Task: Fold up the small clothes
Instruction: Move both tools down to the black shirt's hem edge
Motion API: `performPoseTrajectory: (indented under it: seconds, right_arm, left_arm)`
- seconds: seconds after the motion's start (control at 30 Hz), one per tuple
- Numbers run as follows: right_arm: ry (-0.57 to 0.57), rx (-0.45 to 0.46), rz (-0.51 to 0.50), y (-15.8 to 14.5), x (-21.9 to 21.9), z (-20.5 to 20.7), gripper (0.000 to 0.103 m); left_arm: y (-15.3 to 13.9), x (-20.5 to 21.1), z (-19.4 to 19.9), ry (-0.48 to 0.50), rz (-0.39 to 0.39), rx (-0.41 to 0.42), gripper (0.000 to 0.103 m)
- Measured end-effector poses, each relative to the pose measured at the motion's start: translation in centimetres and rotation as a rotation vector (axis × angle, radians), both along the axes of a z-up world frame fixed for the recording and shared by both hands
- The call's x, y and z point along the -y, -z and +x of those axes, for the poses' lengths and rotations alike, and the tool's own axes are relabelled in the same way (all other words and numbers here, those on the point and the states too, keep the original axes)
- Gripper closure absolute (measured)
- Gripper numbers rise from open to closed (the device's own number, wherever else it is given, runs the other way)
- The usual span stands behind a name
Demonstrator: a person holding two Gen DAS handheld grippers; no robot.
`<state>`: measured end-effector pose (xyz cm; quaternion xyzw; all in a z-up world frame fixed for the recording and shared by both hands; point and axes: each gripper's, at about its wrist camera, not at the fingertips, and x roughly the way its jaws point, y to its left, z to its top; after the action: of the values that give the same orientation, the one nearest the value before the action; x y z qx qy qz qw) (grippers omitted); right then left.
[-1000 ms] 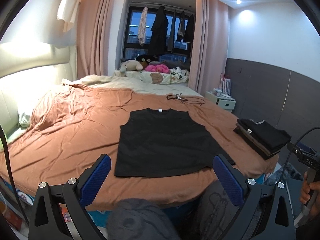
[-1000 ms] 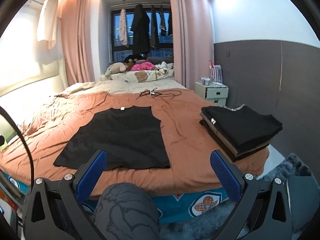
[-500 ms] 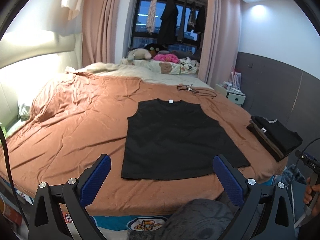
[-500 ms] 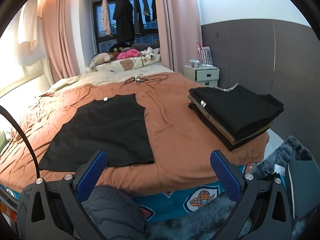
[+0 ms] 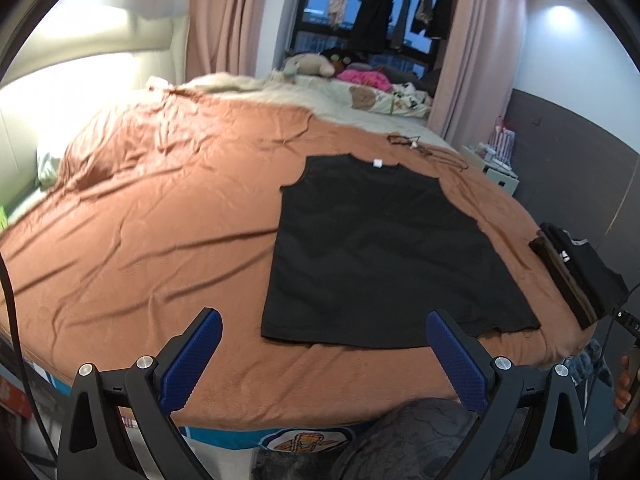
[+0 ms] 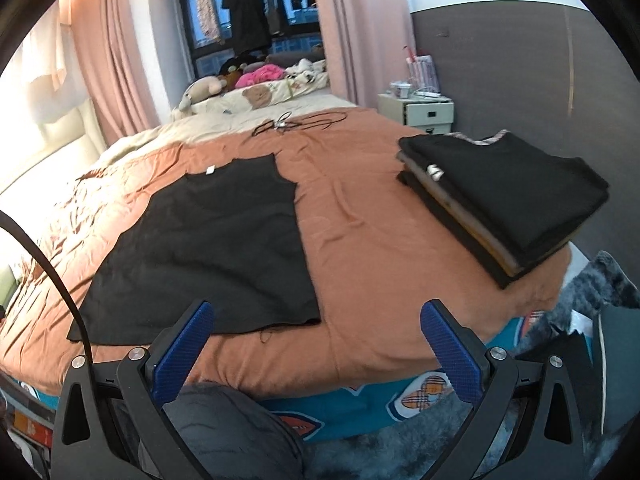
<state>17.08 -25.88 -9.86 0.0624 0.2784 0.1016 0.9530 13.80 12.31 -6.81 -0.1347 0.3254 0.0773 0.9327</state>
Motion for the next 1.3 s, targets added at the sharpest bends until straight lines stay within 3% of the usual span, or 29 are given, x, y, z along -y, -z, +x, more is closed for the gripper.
performPoseTrajectory:
  seconds: [0.27, 0.53, 0.9, 1.07, 1.3]
  right_arm:
    - [-0.042, -0.024, -0.015, 0.4, -0.7, 4.2, 0.000]
    - [-0.076, -0.097, -0.054, 1.5, -1.4, 8.5, 0.000]
    - [-0.109, -0.257, 0.027, 3.7, 0.6, 13.8, 0.000]
    - [-0.141, -0.344, 0.088, 4.6, 2.2, 15.8, 0.022]
    - [-0.143, -0.395, 0.157, 5.4, 5.0, 17.1, 0.027]
  left_arm:
    - [3.2, -2.8, 1.9, -0.039, -0.084, -0.056, 0.003]
    - [6.6, -6.1, 4.1, -0.059, -0.234, -0.113, 0.026]
    - [10.1, -7.7, 6.9, -0.046, -0.426, -0.185, 0.049]
    - [11.4, -8.1, 7.6, -0.089, -0.467, -0.236, 0.054]
    - [12.5, -8.8, 8.1, -0.137, -0.503, -0.275, 0.058]
